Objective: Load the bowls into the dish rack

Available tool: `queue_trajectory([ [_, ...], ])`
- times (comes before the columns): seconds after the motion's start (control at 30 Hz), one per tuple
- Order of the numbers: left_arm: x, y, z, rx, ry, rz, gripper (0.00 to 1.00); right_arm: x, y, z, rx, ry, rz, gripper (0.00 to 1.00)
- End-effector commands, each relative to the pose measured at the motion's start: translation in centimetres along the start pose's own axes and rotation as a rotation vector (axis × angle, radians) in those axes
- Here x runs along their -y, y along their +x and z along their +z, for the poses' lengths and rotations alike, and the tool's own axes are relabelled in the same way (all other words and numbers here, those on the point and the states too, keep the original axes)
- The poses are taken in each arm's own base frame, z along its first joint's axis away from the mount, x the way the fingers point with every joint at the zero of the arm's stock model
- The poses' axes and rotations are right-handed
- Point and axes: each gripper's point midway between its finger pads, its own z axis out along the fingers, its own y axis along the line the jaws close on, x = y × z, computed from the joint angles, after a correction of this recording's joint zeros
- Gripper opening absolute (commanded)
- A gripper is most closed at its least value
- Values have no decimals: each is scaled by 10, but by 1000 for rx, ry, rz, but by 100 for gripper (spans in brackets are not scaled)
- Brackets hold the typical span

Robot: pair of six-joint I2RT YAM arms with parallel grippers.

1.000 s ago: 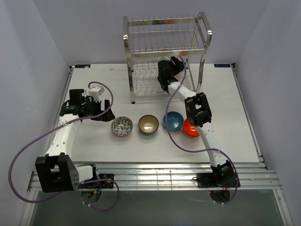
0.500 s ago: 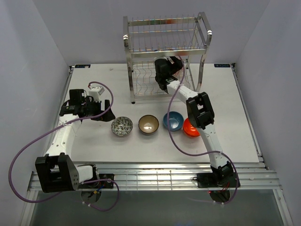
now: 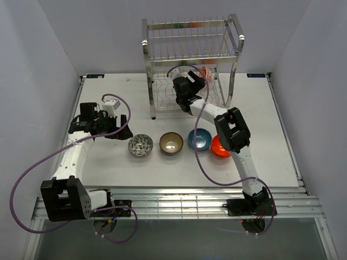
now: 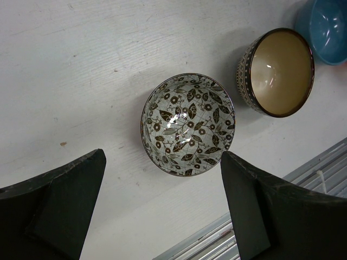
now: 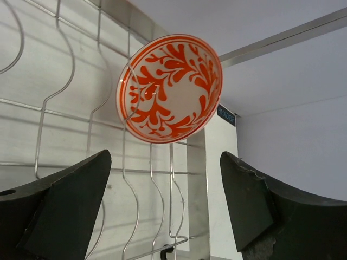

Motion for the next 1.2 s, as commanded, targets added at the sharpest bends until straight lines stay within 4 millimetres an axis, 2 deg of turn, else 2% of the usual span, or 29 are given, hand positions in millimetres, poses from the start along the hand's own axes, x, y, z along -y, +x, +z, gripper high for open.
queue_trajectory([
  [0.0,3,-10,-6,34,7,23,98,24,-23,-18,64,12,49,87],
  [0.07,2,-10,-6,33,6,24,98,30,-28,-23,95,29,47,87],
  [0.1,2,-9,-5,30,6,24,98,25,-22,-26,93,25,30,87],
  [0.3,0,-4,-4,19,3,23,98,42,-30,-43,163,72,10,87],
  [0.37,-1,-3,-3,17,1,25,98,42,-25,-50,179,72,-14,87],
  [0.5,1,-1,-1,11,14,22,98,42,-29,-68,228,59,-49,88],
  [0.53,0,0,-1,9,13,21,98,48,-34,-73,248,69,-37,88],
  [0.6,-1,1,1,2,14,16,98,42,-33,-85,266,56,-57,88],
  [0.63,-2,2,1,-1,12,14,98,48,-36,-92,280,55,-53,88],
  [0.7,-3,3,2,-8,13,15,98,43,-33,-101,289,36,-67,89],
  [0.73,-4,4,3,-14,14,18,98,51,-36,-107,298,36,-51,89],
  [0.8,-8,11,7,-47,13,19,97,45,-30,-116,296,4,-68,90],
  [0.83,-9,14,9,-63,15,22,96,52,-32,-123,303,2,-50,92],
  [0.9,-13,24,14,-105,19,18,90,47,-25,-132,292,-27,-73,93],
  [0.93,-15,27,16,-117,18,30,88,54,-27,-138,292,-31,-61,95],
  [0.97,-17,29,17,-124,18,33,87,52,-27,-143,290,-57,-33,97],
  [1.0,-19,35,21,-148,21,26,81,47,-21,-146,271,-98,-57,98],
  [1.03,-22,36,23,-160,14,33,78,56,-24,-153,274,-111,-30,98],
  [1.1,-29,41,27,-188,-1,25,73,50,-19,-162,245,-187,-16,97],
  [1.13,-32,47,32,-218,-2,16,72,60,-24,-168,252,-203,11,95],
  [1.17,-33,48,33,-229,1,13,72,60,-22,-172,243,-233,21,95],
])
